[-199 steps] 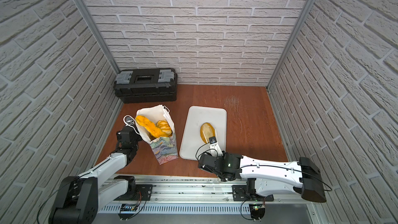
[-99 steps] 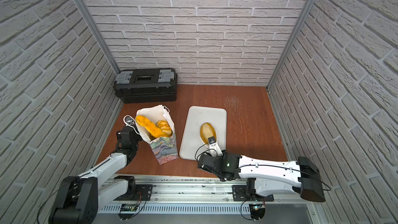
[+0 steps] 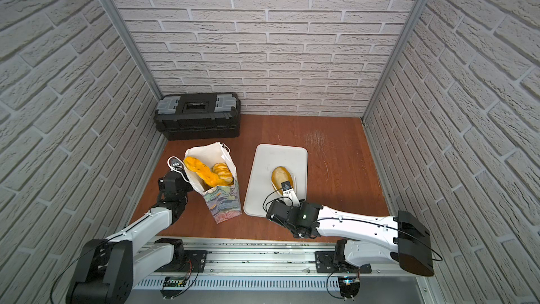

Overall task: Pack bread into a paper bag
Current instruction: Pick up the fake bread from the plate.

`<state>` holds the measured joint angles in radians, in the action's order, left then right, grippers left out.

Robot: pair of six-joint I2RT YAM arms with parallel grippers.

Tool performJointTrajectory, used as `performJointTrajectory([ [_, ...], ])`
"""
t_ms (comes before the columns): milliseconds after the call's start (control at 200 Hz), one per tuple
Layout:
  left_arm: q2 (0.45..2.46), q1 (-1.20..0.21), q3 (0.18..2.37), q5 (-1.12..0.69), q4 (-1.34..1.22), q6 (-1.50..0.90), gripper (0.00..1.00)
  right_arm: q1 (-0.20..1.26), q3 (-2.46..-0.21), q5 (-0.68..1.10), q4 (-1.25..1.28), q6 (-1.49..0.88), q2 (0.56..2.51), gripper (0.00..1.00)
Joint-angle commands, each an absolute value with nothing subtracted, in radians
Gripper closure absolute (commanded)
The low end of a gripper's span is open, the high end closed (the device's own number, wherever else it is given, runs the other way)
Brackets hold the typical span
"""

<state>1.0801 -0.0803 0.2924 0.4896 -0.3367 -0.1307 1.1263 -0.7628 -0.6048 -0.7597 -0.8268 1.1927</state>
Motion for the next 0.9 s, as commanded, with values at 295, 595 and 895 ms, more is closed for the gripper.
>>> performJointTrajectory([
  [295, 1.08, -0.086, 0.319, 0.494, -0.372, -0.117, 0.02, 1.063, -0.788, -0.525, -0.631, -0.707, 1.247, 0.42],
  [595, 1.081, -0.086, 0.319, 0.5, -0.374, -0.113, 0.02, 1.029, -0.79, -0.515, -0.601, -0.694, 1.291, 0.42],
  [895, 1.084, -0.086, 0.321, 0.501, -0.375, -0.112, 0.02, 0.949, -0.745, -0.488, -0.566, -0.669, 1.265, 0.43],
])
